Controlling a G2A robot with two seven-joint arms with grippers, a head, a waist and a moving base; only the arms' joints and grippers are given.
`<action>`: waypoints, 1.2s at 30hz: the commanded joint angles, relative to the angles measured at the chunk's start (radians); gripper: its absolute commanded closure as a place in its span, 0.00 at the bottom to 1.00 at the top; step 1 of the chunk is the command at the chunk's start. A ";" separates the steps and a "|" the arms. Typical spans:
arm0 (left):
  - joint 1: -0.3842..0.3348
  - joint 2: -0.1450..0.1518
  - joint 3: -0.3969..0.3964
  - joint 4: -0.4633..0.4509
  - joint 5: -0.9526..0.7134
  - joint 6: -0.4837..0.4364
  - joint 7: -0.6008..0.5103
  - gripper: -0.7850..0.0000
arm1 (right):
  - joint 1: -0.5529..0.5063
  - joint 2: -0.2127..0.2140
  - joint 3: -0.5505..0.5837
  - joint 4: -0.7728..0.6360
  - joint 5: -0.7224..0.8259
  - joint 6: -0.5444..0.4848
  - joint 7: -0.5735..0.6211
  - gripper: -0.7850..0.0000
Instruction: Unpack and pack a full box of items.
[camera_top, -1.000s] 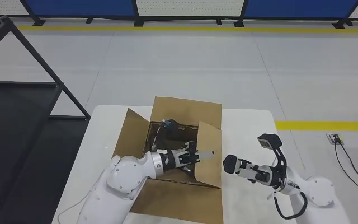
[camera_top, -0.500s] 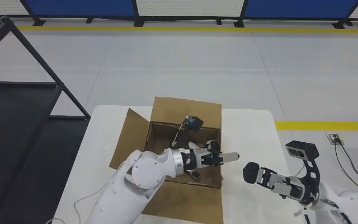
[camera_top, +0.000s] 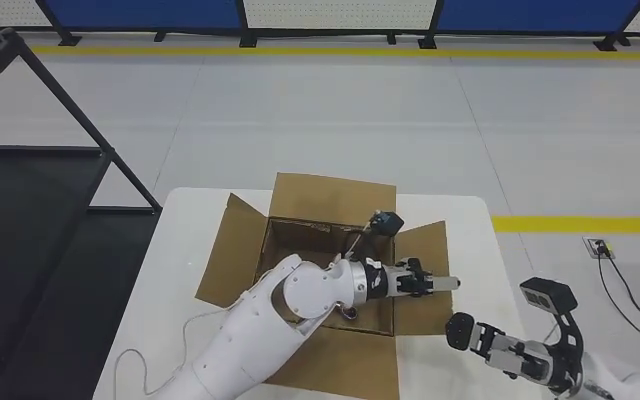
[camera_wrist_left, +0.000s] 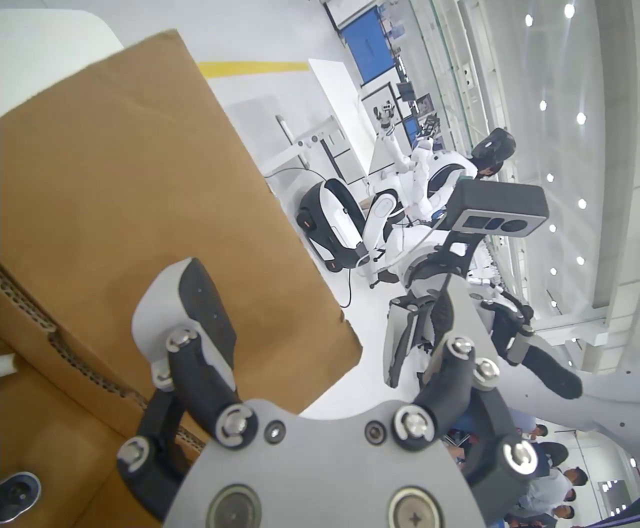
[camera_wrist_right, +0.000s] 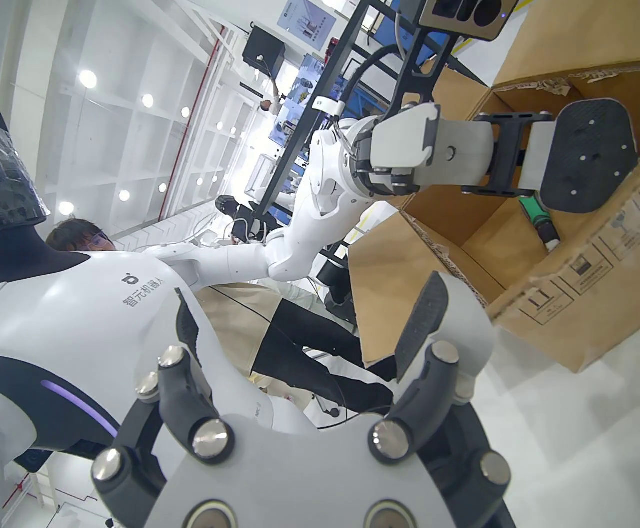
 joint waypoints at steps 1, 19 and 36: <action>-0.009 -0.006 0.004 0.016 -0.002 -0.010 -0.001 0.00 | 0.002 0.005 -0.007 0.006 -0.016 -0.011 -0.011 0.00; 0.238 0.089 -0.328 -0.422 0.312 0.031 0.075 0.00 | 0.161 0.019 -0.100 0.174 -0.234 0.109 -0.196 0.00; 0.769 0.178 -0.987 -0.967 0.488 0.099 0.149 0.00 | 0.268 0.033 -0.180 0.340 -0.283 0.151 -0.166 0.00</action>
